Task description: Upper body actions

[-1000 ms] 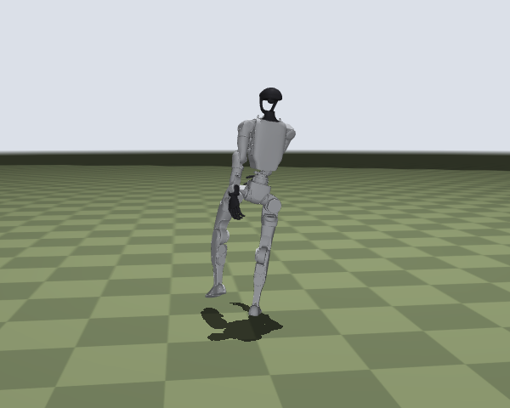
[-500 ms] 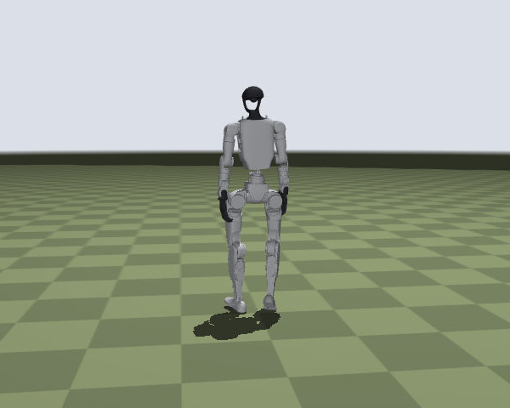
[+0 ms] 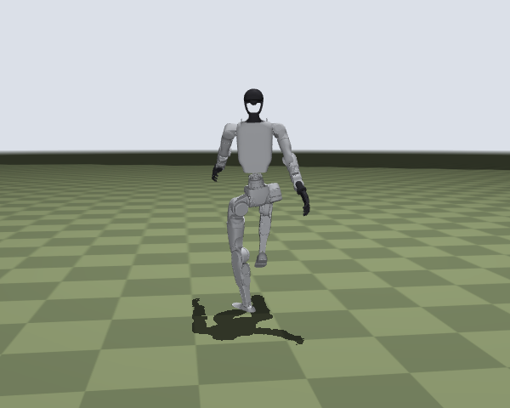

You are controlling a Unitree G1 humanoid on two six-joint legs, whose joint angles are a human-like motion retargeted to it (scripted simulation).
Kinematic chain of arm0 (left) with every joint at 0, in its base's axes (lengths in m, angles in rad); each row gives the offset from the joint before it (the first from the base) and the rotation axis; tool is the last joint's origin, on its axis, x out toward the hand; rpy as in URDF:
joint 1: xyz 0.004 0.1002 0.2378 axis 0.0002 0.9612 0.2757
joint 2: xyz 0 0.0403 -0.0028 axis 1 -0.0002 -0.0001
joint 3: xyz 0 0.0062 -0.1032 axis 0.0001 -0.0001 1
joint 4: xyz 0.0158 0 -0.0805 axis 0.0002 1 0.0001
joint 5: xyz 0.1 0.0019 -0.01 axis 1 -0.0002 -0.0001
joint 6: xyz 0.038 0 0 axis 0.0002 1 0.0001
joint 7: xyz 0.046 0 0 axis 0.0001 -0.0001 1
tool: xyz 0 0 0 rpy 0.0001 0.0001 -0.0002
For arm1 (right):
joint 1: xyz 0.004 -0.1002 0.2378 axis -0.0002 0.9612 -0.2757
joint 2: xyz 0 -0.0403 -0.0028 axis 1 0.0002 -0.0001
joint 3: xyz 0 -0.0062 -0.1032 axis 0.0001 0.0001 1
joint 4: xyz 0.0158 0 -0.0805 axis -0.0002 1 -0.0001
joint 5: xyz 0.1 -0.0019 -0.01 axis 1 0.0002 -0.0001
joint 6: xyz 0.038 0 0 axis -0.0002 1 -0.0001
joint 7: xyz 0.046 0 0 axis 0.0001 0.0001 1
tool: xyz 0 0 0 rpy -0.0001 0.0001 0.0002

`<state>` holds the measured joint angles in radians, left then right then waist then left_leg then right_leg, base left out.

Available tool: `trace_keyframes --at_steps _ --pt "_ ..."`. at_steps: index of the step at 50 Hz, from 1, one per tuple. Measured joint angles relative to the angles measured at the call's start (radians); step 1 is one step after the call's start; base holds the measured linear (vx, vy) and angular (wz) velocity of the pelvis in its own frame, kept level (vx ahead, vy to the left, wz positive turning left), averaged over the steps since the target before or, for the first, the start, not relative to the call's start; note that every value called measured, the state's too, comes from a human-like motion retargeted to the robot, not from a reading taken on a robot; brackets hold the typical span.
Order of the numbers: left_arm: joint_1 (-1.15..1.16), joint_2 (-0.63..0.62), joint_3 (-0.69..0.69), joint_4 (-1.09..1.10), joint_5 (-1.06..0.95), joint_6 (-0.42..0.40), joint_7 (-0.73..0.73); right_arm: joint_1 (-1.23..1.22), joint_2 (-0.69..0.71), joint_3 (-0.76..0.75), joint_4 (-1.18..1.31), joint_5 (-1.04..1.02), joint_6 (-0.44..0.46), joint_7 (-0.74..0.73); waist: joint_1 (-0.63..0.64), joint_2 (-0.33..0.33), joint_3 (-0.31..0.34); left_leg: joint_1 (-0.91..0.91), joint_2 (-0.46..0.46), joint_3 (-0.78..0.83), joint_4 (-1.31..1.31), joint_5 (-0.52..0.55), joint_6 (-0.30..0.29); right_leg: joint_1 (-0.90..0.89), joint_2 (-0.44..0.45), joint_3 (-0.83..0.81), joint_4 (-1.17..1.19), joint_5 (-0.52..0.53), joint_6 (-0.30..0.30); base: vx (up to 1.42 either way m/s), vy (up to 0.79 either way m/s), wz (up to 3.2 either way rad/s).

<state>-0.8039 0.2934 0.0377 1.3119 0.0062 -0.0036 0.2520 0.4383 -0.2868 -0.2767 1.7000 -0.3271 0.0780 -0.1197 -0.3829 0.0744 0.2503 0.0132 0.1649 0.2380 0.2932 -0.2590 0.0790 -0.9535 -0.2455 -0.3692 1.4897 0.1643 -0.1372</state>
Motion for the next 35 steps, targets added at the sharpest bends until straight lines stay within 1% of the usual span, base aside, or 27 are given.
trace_keyframes --at_steps 2,4,5,8,10,12,15,18,19,20,22,23,25,30,33,35 --pt "0.037 -0.008 -0.002 0.022 0.013 -0.008 -0.014 -0.061 0.025 0.016 -0.001 -0.038 -0.036 0.049 0.014 0.000 -0.021 -0.006 0.001 0.012 -0.014 0.007 -0.007 0.082 0.021 -0.003 -0.066 0.031 0.029 0.04 -0.05 -0.37" --pt "0.102 -0.027 -0.003 0.061 0.015 -0.020 -0.026 -0.131 0.057 0.036 -0.020 -0.115 -0.077 0.138 0.053 -0.002 -0.059 -0.012 -0.006 0.038 -0.031 0.013 -0.014 0.191 0.041 -0.005 -0.158 0.067 0.065 0.11 -0.09 -0.72" --pt "0.133 -0.037 -0.003 0.082 0.011 -0.026 -0.034 -0.155 0.071 0.043 -0.045 -0.158 -0.090 0.178 0.074 -0.004 -0.077 -0.015 -0.012 0.050 -0.038 0.015 -0.017 0.239 0.050 -0.005 -0.200 0.080 0.073 0.11 -0.10 -0.76" --pt "0.224 -0.060 0.003 0.144 -0.032 -0.014 -0.096 -0.210 0.104 0.072 -0.134 -0.235 -0.110 0.234 0.113 0.001 -0.114 -0.031 -0.012 0.074 -0.047 0.015 -0.027 0.380 0.089 -0.022 -0.350 0.109 0.100 0.04 -0.09 -0.56" --pt "0.292 -0.077 0.015 0.190 -0.060 0.007 -0.153 -0.252 0.113 0.110 -0.186 -0.264 -0.139 0.248 0.127 0.001 -0.129 -0.040 -0.014 0.085 -0.052 0.014 -0.033 0.501 0.098 -0.053 -0.478 0.132 0.108 -0.03 -0.08 -0.33" --pt "0.367 -0.087 0.014 0.232 -0.079 0.020 -0.207 -0.292 0.113 0.145 -0.224 -0.281 -0.163 0.232 0.142 -0.009 -0.132 -0.038 -0.028 0.091 -0.065 0.018 -0.039 0.625 0.131 -0.036 -0.644 0.161 0.136 -0.09 -0.11 -0.19" --pt "0.460 -0.105 0.013 0.262 -0.061 0.022 -0.232 -0.323 0.111 0.175 -0.245 -0.285 -0.180 0.189 0.189 -0.045 -0.140 -0.029 -0.067 0.116 -0.090 0.023 -0.043 0.767 0.147 -0.002 -0.857 0.186 0.161 -0.07 -0.15 -0.32" --pt "0.538 -0.121 0.003 0.288 -0.044 0.023 -0.244 -0.316 0.104 0.178 -0.245 -0.286 -0.187 0.173 0.248 -0.085 -0.160 -0.031 -0.121 0.129 -0.119 0.026 -0.040 0.881 0.127 -0.011 -1.056 0.201 0.165 -0.01 -0.22 -0.29" --pt "0.563 -0.124 0.000 0.298 -0.036 0.025 -0.252 -0.308 0.100 0.177 -0.239 -0.283 -0.186 0.169 0.274 -0.104 -0.169 -0.032 -0.147 0.135 -0.130 0.028 -0.038 0.920 0.115 -0.018 -1.135 0.192 0.200 -0.04 -0.19 -0.36" --pt "0.586 -0.126 -0.002 0.308 -0.027 0.027 -0.261 -0.299 0.097 0.174 -0.231 -0.278 -0.184 0.166 0.301 -0.124 -0.178 -0.032 -0.173 0.143 -0.142 0.029 -0.036 0.958 0.103 -0.022 -1.213 0.174 0.252 -0.05 -0.21 -0.38" --pt "0.613 -0.121 -0.006 0.321 -0.015 0.035 -0.274 -0.282 0.091 0.171 -0.208 -0.263 -0.174 0.159 0.345 -0.151 -0.185 -0.025 -0.204 0.158 -0.163 0.033 -0.037 1.005 0.083 -0.044 -1.300 0.105 0.288 -0.05 -0.25 -0.28" --pt "0.628 -0.120 -0.003 0.326 -0.006 0.042 -0.278 -0.271 0.088 0.167 -0.189 -0.250 -0.163 0.154 0.366 -0.167 -0.185 -0.018 -0.223 0.160 -0.174 0.036 -0.039 1.022 0.073 -0.046 -1.345 0.068 0.297 -0.04 -0.22 -0.08" --pt "0.648 -0.117 0.007 0.329 0.011 0.051 -0.278 -0.262 0.088 0.161 -0.154 -0.231 -0.144 0.146 0.395 -0.186 -0.176 0.001 -0.241 0.160 -0.193 0.045 -0.045 1.043 0.054 -0.047 -1.388 0.036 0.296 -0.02 -0.20 0.04" --pt "0.728 -0.104 0.038 0.285 0.001 0.048 -0.306 -0.304 0.089 0.186 -0.053 -0.156 -0.093 0.099 0.438 -0.186 -0.180 0.001 -0.226 0.183 -0.225 0.071 -0.063 1.036 0.074 -0.106 -1.430 -0.046 0.221 -0.14 -0.24 -0.20" --pt "0.782 -0.099 0.051 0.255 -0.025 0.064 -0.342 -0.359 0.094 0.233 -0.013 -0.139 -0.057 0.095 0.407 -0.176 -0.180 0.009 -0.213 0.202 -0.235 0.088 -0.072 1.021 0.089 -0.043 -1.408 -0.072 0.214 -0.11 -0.20 0.08" --pt "0.816 -0.098 0.058 0.247 -0.028 0.077 -0.367 -0.392 0.106 0.264 -0.008 -0.145 -0.028 0.088 0.368 -0.156 -0.187 0.004 -0.193 0.199 -0.229 0.099 -0.082 1.027 0.100 -0.065 -1.410 -0.086 0.207 -0.10 -0.12 0.53"
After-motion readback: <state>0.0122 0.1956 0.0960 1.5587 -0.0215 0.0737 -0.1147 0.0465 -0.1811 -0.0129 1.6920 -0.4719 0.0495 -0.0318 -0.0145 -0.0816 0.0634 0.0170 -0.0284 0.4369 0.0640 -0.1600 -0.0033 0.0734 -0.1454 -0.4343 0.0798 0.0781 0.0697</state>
